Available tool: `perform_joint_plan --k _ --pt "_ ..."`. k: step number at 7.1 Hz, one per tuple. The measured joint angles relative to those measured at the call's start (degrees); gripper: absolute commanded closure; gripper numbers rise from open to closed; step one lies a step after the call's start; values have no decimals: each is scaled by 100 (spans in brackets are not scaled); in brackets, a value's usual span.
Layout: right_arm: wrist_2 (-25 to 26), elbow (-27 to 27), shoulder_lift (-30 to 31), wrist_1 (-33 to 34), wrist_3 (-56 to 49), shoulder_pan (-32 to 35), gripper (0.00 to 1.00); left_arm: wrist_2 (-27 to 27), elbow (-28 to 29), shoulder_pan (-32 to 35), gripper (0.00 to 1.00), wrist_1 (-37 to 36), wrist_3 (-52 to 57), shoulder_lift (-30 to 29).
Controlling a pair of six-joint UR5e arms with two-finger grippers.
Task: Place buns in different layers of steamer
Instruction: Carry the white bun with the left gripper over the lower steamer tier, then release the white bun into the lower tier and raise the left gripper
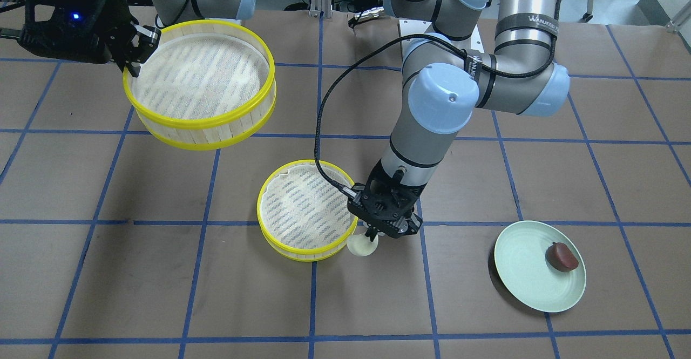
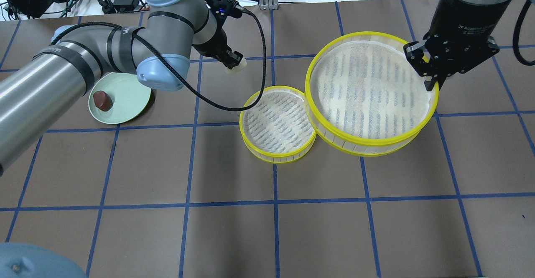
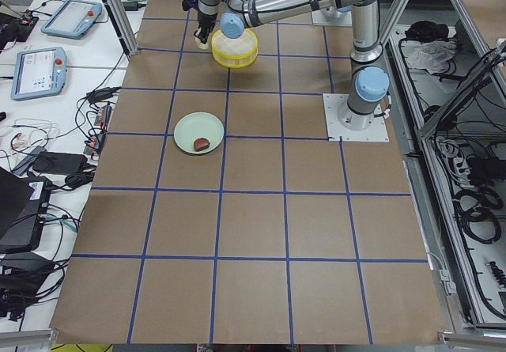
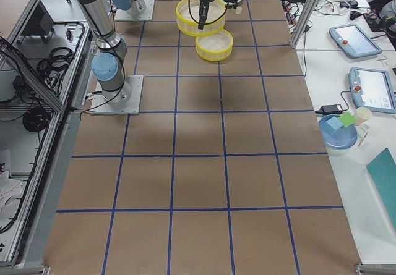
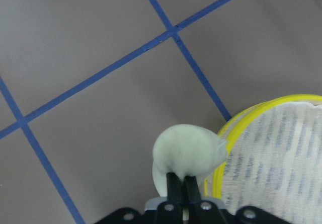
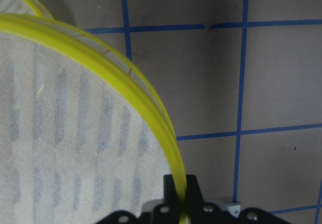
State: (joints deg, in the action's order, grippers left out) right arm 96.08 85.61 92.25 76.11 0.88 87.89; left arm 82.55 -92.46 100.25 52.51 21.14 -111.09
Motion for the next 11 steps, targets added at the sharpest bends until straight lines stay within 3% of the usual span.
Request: perform_joint_plan --k 3,4,5,6,11 --pt "1 0 -2 -6 -6 0 100 -165 -175 428 100 -6 -246 -118" --pt "-3 0 -1 -3 -4 0 100 -275 -260 546 82 6 -382 -130" --pt "-5 0 1 -1 -7 0 100 -330 -318 625 17 21 -486 -133" --pt "-5 0 3 1 -8 0 100 -347 -352 658 0 22 -558 -133" --pt "-34 -8 3 7 -7 0 100 -121 -314 587 0 101 -836 27"
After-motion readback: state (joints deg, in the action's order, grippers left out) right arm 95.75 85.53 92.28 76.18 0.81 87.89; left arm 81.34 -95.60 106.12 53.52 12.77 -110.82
